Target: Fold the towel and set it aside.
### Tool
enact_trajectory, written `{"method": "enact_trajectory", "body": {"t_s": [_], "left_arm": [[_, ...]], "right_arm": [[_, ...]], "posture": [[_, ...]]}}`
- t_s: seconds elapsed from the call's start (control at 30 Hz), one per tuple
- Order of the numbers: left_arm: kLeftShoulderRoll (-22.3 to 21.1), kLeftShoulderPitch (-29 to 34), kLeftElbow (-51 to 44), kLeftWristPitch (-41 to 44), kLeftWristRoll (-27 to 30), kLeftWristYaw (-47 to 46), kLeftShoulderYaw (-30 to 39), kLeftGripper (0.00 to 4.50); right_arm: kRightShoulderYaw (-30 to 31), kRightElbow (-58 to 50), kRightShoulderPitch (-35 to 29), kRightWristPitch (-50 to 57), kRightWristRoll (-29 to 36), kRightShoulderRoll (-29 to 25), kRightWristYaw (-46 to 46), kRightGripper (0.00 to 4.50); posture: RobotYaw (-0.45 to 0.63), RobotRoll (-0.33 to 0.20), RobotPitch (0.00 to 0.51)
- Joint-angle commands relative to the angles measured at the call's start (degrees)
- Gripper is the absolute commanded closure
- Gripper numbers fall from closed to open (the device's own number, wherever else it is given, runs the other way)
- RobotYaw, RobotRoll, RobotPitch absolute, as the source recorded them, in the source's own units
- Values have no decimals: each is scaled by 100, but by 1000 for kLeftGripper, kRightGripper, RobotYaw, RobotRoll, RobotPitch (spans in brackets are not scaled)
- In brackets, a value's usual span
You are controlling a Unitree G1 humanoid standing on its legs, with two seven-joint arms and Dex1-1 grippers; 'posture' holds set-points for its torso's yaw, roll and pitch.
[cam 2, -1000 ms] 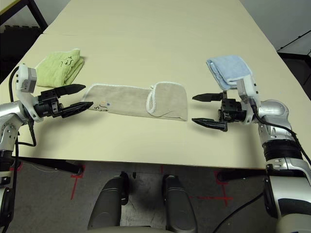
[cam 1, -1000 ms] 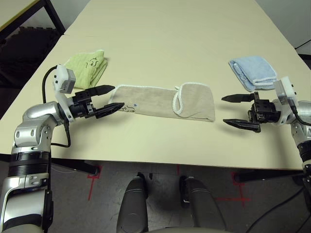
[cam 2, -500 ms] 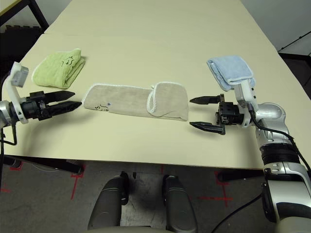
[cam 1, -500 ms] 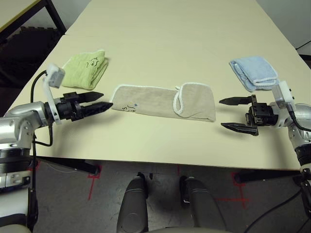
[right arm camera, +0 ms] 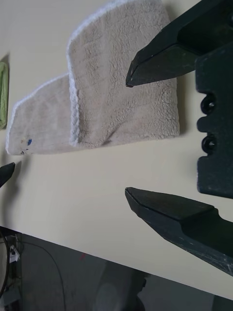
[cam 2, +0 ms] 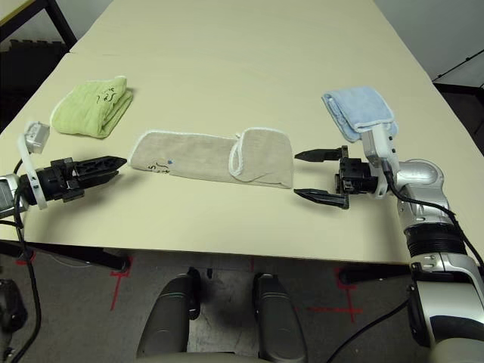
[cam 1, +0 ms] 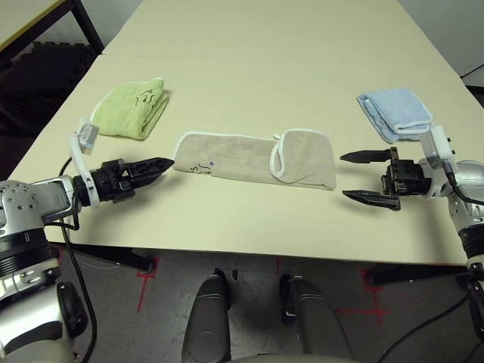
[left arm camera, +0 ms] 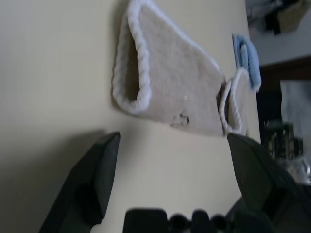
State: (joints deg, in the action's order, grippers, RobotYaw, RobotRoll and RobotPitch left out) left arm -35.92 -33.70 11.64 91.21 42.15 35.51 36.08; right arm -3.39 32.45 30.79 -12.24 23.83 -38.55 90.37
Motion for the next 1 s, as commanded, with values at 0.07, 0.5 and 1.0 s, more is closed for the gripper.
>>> {"method": "enact_trajectory", "body": {"t_s": [0.07, 0.5, 1.0], "left_arm": [[319, -208, 100, 129, -106, -605, 269, 0], [600, -309, 295, 128, -138, -1080, 183, 0], [719, -501, 840, -626, -240, -1324, 229, 0]], "right_arm": [[-49, -193, -95, 101, -11, -78, -11, 20], [-72, -253, -84, 128, -12, -98, -100, 20], [-33, -251, -85, 113, -49, -111, -90, 20]], "posture": [[29, 0, 186], [17, 0, 178], [13, 0, 181]]}}
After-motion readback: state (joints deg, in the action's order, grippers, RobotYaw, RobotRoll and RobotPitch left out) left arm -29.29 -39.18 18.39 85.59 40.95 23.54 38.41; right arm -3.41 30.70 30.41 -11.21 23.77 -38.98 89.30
